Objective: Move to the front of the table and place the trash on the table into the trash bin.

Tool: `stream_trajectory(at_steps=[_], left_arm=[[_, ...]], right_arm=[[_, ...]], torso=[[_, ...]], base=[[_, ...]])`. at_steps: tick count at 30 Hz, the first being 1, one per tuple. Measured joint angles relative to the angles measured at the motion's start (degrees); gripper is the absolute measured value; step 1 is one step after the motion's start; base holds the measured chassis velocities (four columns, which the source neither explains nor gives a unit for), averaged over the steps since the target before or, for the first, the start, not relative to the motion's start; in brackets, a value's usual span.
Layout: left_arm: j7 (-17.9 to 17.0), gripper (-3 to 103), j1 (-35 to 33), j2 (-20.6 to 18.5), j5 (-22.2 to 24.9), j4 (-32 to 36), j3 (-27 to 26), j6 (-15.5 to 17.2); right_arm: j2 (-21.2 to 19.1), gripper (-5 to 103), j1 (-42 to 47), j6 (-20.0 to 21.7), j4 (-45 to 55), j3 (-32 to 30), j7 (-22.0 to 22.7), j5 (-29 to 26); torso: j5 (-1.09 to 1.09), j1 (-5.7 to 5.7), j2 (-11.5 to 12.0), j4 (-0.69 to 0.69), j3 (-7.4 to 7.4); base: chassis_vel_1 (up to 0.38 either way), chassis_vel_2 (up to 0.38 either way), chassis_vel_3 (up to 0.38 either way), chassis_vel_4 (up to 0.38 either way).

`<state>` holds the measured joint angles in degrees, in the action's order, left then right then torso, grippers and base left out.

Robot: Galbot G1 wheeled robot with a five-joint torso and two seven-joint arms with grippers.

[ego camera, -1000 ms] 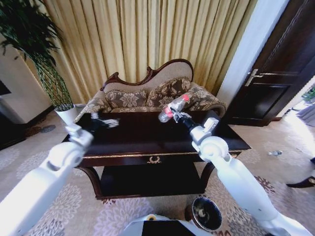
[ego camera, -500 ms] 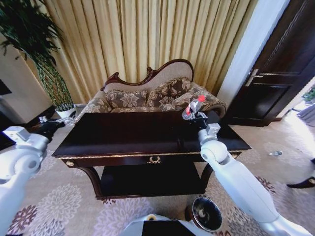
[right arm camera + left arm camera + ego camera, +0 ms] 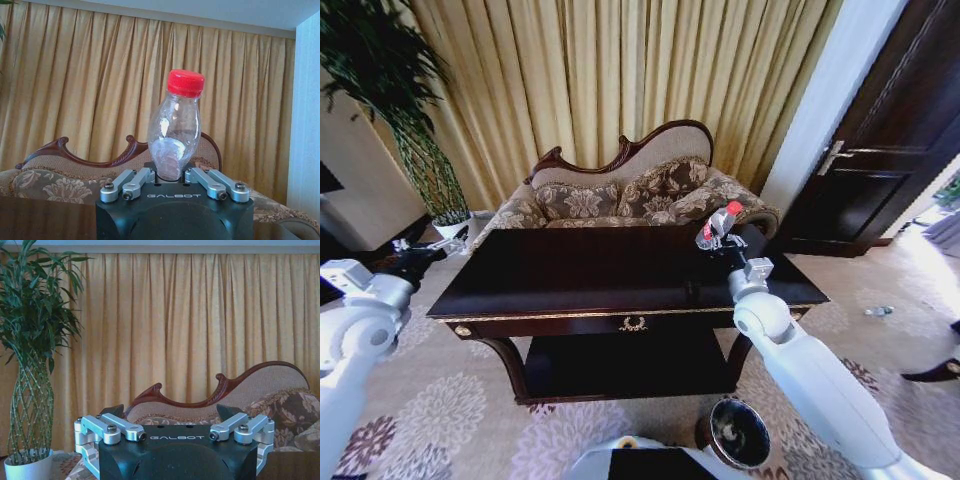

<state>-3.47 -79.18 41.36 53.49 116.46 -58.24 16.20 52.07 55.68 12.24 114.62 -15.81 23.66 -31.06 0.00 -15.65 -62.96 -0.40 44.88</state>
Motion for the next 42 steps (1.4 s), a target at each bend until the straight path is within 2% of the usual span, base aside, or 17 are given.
stream_trajectory(at_steps=[42], left_arm=[[-0.10, 100, 0.11, -0.52, 0.73, 2.13, 2.02, -0.31]], right_arm=[[1.23, 21, 1.32, -1.25, -0.68, -1.01, -1.34, 1.50]], torso=[[0.00, 0.00, 0.00, -0.01, 0.01]], base=[[0.064, -0.065, -0.067, 0.068]])
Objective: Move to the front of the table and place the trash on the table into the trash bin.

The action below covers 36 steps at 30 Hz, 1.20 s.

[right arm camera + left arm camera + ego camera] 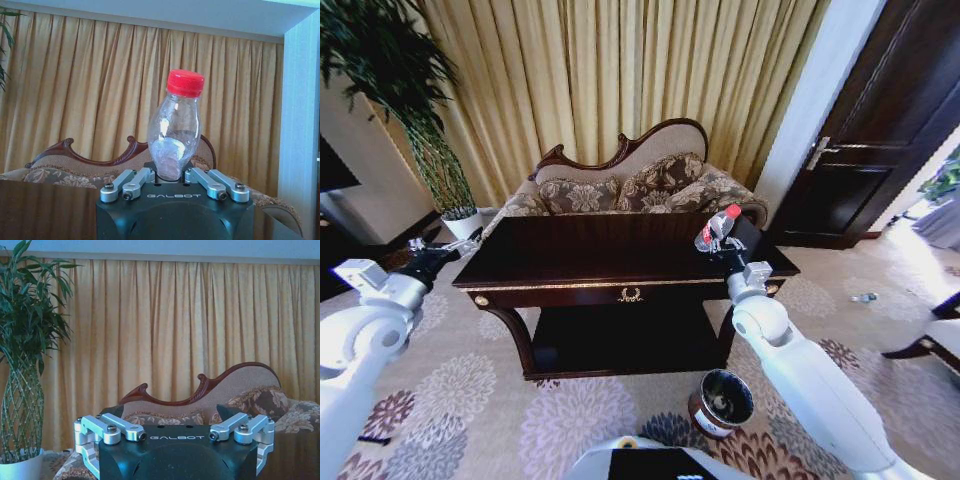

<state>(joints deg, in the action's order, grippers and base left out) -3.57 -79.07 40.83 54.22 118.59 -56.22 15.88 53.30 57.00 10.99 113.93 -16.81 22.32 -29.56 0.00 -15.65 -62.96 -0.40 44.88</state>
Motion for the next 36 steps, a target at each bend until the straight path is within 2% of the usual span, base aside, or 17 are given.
stream_trajectory(at_steps=[14, 21, 26, 29, 30, 31, 32, 33, 36], left_arm=[[0.00, 100, 0.26, 0.48, -0.62, -0.03, 0.79, -0.05], [0.03, 100, -0.15, 1.22, -0.83, 0.39, 0.48, -0.14], [0.09, 100, -0.25, 1.46, -0.88, 0.73, 0.38, -0.23], [0.12, 100, -0.24, 1.59, -1.00, 0.67, 0.44, -0.27], [0.25, 100, -0.20, 1.61, -1.02, 0.68, 0.54, -0.30], [0.34, 100, -0.16, 1.60, -1.05, 0.66, 0.74, -0.31], [0.34, 100, -0.16, 1.60, -1.05, 0.66, 0.74, -0.31], [0.15, 100, -0.03, 1.60, -1.07, 0.64, 0.80, -0.35], [0.17, 100, 0.12, 1.57, -1.06, 0.52, 1.12, -0.33]], right_arm=[[1.07, 21, 0.59, -0.78, -1.89, -0.04, -0.10, 2.30], [1.15, 21, 5.13, -1.54, -6.53, -6.19, -3.25, 3.72], [1.13, 21, 10.58, -3.53, -10.95, -12.03, -6.97, 7.19], [1.33, 21, 14.05, -3.79, -12.09, -13.98, -8.03, 8.06], [1.53, 21, 15.00, -3.66, -12.87, -14.18, -8.34, 8.14], [1.91, 20, 16.06, -4.04, -13.24, -14.64, -8.79, 8.66], [1.91, 20, 16.06, -4.04, -13.24, -14.64, -8.79, 8.66], [2.00, 20, 16.49, -4.38, -13.37, -15.24, -8.80, 8.84], [2.34, 20, 17.26, -4.35, -12.86, -15.46, -8.53, 7.71]], torso=[[0.00, 0.03, -0.01, 0.01, -0.02], [0.00, -0.02, 0.02, 0.01, 0.01], [0.05, 0.01, -0.02, -0.02, -0.03], [0.03, 0.02, -0.03, -0.04, -0.04], [0.01, 0.02, -0.02, 0.03, -0.02], [-0.13, 0.02, 0.01, -0.04, 0.01], [-0.13, 0.02, 0.01, -0.04, 0.01], [-0.05, 0.00, 0.01, 0.04, 0.01], [-0.03, -0.01, 0.02, 0.01, 0.01]], base=[[0.103, -0.111, -0.099, 0.089], [0.000, 0.000, 0.000, 0.000], [0.000, 0.000, 0.000, 0.000], [0.000, 0.000, 0.000, 0.000], [0.000, 0.000, 0.000, 0.000], [0.000, 0.000, 0.000, 0.000], [0.000, 0.000, 0.000, 0.000], [0.000, 0.000, 0.000, 0.000], [0.000, 0.000, 0.000, 0.000]])
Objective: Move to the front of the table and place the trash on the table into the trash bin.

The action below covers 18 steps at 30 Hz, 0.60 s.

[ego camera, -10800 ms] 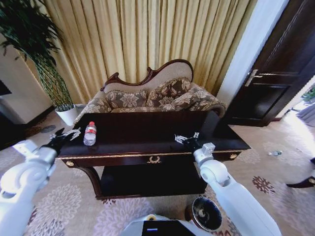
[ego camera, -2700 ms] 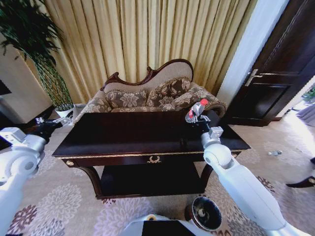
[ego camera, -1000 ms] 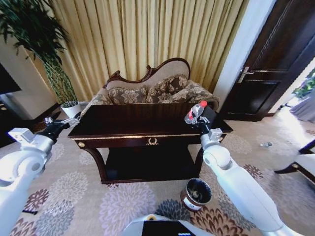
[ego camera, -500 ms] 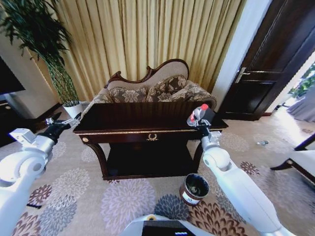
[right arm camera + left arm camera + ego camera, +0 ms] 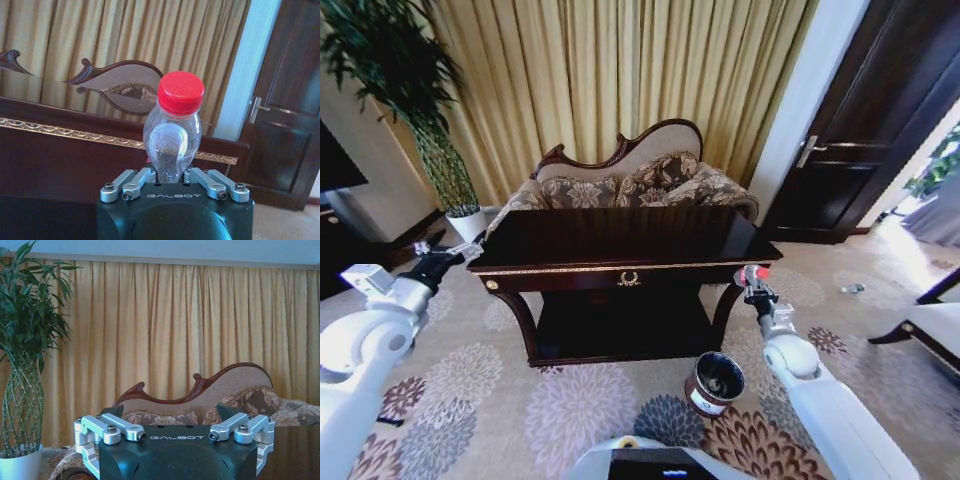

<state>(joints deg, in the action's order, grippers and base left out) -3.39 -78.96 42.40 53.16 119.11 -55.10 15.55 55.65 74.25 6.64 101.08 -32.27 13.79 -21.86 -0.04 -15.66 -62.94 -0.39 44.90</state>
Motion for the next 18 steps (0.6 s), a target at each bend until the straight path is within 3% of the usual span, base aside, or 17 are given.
stream_trajectory(at_steps=[10, 18], left_arm=[[0.10, 100, -0.04, -0.01, -0.22, -0.38, 0.10, -0.02], [0.71, 100, -0.12, 0.42, -0.39, -0.72, 0.03, -0.31]], right_arm=[[0.89, 20, -0.97, 0.56, -1.30, 0.67, 0.56, 1.77], [1.23, 20, 2.67, 1.02, -3.11, -0.91, -2.74, 4.21]], torso=[[0.04, 0.01, -0.01, 0.01, -0.02], [0.04, 0.01, -0.02, -0.01, -0.02]], base=[[0.000, 0.000, 0.000, 0.000], [0.000, 0.000, 0.000, 0.000]])
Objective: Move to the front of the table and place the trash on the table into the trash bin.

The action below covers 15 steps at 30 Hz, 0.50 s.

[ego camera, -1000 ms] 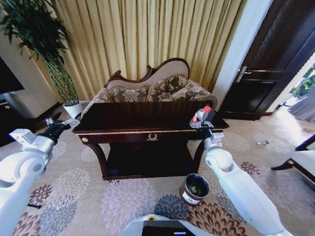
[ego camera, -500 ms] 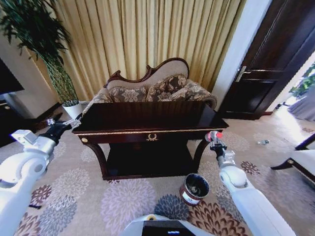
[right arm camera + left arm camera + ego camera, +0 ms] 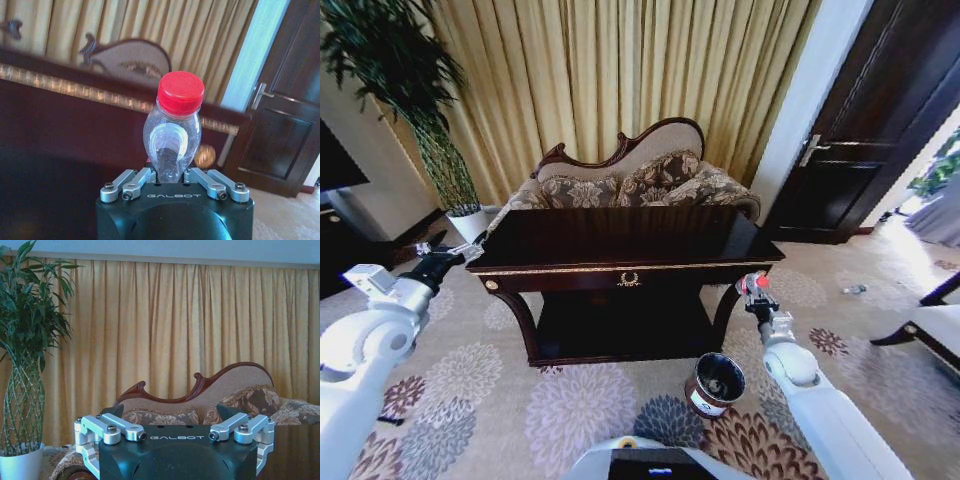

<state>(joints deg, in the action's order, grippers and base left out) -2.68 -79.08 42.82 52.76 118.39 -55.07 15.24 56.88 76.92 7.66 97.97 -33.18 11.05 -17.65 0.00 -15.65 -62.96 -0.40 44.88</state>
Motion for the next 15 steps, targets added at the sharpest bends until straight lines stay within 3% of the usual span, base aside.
stream_trajectory(at_steps=[15], left_arm=[[0.47, 100, -0.15, 1.12, -0.81, 0.57, 0.58, -0.26]], right_arm=[[3.47, 20, 5.60, -1.49, -8.40, -2.65, -5.04, 5.24]], torso=[[0.00, 0.00, 0.00, -0.01, 0.00]], base=[[0.000, 0.000, 0.000, 0.000]])
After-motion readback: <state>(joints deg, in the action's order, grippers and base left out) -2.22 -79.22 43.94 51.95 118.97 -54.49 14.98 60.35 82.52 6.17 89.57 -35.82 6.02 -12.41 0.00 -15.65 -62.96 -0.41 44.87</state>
